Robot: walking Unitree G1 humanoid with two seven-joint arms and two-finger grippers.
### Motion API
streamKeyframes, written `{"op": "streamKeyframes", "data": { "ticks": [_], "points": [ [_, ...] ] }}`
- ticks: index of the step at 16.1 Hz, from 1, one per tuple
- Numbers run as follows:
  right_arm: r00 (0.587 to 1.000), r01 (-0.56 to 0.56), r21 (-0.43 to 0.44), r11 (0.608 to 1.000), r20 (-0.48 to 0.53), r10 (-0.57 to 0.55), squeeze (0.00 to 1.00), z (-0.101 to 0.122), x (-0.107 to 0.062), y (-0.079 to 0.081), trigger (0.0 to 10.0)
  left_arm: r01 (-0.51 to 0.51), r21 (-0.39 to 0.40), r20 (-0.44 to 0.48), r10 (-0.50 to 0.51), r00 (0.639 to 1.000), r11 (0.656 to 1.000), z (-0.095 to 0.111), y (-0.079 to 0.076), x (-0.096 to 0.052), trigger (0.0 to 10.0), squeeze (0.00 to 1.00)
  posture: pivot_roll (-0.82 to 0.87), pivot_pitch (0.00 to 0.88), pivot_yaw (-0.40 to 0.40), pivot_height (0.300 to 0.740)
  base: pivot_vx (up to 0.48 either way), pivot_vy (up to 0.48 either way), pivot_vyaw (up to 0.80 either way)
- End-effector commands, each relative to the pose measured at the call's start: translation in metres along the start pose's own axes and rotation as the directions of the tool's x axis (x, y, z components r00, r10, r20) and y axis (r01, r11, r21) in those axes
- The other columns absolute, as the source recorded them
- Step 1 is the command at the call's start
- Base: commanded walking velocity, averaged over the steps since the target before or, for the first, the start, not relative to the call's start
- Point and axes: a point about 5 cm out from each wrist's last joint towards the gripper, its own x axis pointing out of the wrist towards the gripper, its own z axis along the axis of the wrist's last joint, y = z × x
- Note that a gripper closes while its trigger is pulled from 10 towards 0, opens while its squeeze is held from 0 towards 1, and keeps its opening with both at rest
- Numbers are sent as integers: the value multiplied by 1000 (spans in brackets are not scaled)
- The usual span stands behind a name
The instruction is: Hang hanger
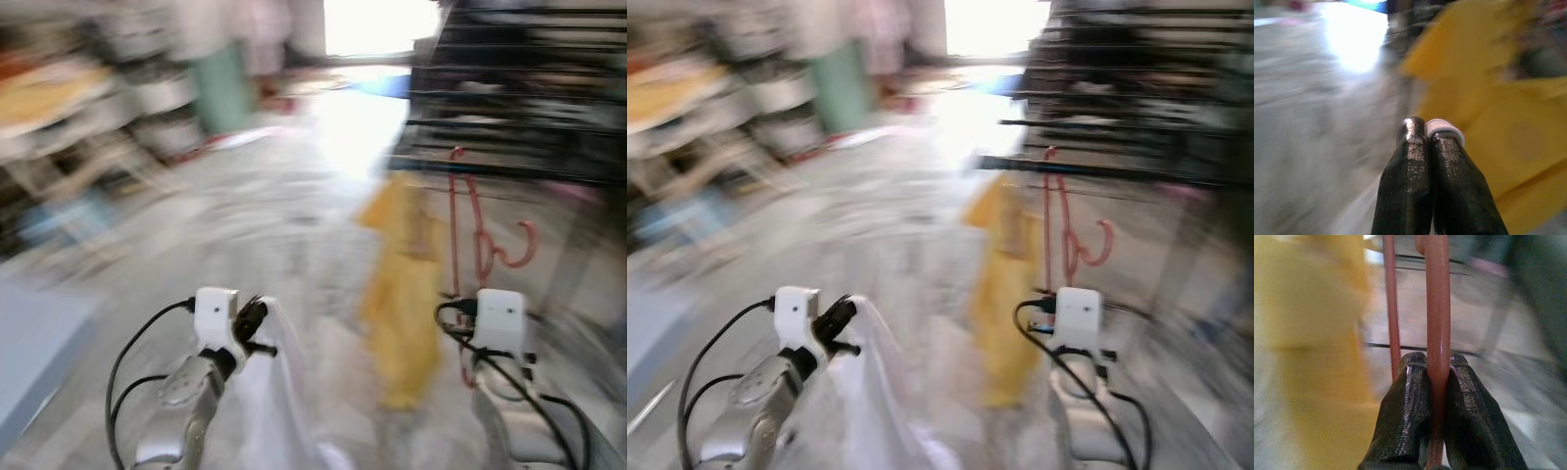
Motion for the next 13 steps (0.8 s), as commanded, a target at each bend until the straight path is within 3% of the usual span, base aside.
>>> {"op": "streamKeyframes", "data": {
  "ticks": [1,3,13],
  "points": [
    [999,-40,19,999,16,40,0,7,-1,14,10000,-13,25,11,13,1000,1000,2,6,-5,10000,0,-163,21,125,740,337,0,-800],
    [999,-43,18,999,11,43,0,7,-2,15,10000,-14,26,12,14,1000,1000,1,6,-5,10000,0,-163,23,123,740,339,0,-800],
    [997,-48,-2,999,-66,48,0,-1,1,19,10000,-16,23,-24,17,1000,1000,-6,3,-6,10000,0,-157,27,114,740,32,0,0]
  ]
}}
